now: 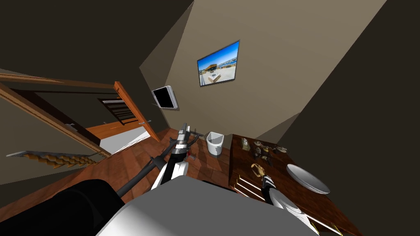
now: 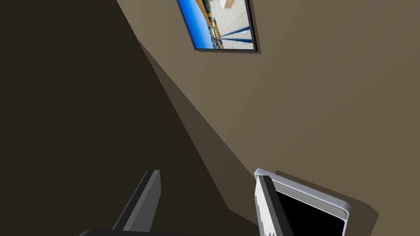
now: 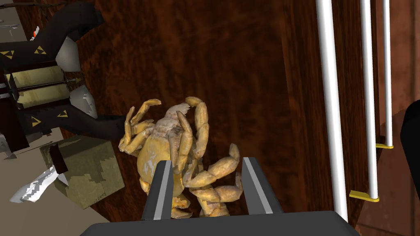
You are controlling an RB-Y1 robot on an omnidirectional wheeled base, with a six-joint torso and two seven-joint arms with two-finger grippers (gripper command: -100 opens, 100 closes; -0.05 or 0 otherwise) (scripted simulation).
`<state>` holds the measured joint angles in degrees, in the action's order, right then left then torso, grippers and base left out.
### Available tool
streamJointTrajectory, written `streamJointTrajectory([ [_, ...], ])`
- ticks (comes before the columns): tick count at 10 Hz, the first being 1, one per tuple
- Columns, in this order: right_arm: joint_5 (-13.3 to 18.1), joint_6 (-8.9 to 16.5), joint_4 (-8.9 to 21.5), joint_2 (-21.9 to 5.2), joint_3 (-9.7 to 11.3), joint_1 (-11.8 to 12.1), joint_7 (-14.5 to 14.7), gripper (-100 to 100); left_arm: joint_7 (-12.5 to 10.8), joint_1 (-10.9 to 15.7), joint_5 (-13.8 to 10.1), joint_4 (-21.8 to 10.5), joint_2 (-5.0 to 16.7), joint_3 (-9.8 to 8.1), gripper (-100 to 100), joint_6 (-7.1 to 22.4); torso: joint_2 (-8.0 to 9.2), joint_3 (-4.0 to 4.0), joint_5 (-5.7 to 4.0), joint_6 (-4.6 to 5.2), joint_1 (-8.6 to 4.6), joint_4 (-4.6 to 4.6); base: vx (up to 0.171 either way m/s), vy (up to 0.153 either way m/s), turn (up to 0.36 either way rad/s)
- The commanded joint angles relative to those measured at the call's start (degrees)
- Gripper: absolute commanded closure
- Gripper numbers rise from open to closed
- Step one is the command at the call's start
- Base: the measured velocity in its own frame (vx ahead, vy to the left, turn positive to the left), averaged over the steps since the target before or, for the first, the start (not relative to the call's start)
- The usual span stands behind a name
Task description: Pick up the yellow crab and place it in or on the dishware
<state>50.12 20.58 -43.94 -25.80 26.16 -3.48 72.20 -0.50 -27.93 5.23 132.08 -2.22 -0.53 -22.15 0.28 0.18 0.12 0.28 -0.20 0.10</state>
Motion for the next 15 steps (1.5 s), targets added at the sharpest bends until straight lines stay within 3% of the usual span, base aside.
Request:
streamJointTrajectory([
  [1, 2.86, -1.0, 2.86, 0.3, -0.91, -2.25, -2.86, 100, 0.0, 0.0, 0.0, 0.0, 0.0, 0.0, 0, 0.0, 0.0, 0.0, 0.0, 0.0, 0.0, 0.0, -0.128, -0.094, -0.118],
  [3, 5.3, -1.0, 4.04, 0.3, -0.91, -2.25, -4.32, 100, 0.0, 0.0, 0.0, -0.01, 0.0, 0.0, 0, 0.0, 0.0, 0.0, -0.13, -0.09, -0.03, -0.03, -0.046, -0.033, 0.004],
  [4, 5.68, -1.69, 4.16, -1.28, -1.64, -3.62, -5.35, 100, 0.0, 0.0, 0.0, -0.01, 0.0, 0.01, 0, 0.0, -0.16, -0.08, -0.1, -0.14, 0.15, -0.03, -0.134, -0.089, -0.169],
  [9, 6.56, -3.97, 4.36, -5.26, -3.36, -6.94, -8.2, 100, 0.0, 0.01, 0.0, -0.01, 0.01, -0.01, 0, 0.0, 0.34, 0.21, -0.1, 0.03, -0.47, 0.08, -0.148, -0.172, -0.138],
  [12, 6.7, -4.29, 4.37, -5.77, -3.55, -7.33, -8.57, 100, 0.0, 0.01, 0.0, -0.01, 0.01, 0.0, 0, 0.01, 0.24, 0.17, -0.14, -0.06, -0.19, 0.08, -0.084, -0.108, -0.038],
  [13, 7.03, -5.63, 4.34, -7.39, -4.19, -8.58, -9.97, 100, 0.0, 0.0, 0.0, -0.01, 0.0, 0.01, 0, 0.0, 0.0, 0.04, -0.09, -0.15, 0.16, 0.05, -0.061, -0.13, -0.074],
  [15, 6.77, -6.84, 4.09, -8.05, -4.52, -9.23, -10.96, 100, 0.0, 0.01, 0.0, -0.01, 0.01, -0.01, 0, 0.0, 0.25, 0.19, -0.09, -0.04, -0.36, 0.11, -0.122, -0.201, -0.006],
])
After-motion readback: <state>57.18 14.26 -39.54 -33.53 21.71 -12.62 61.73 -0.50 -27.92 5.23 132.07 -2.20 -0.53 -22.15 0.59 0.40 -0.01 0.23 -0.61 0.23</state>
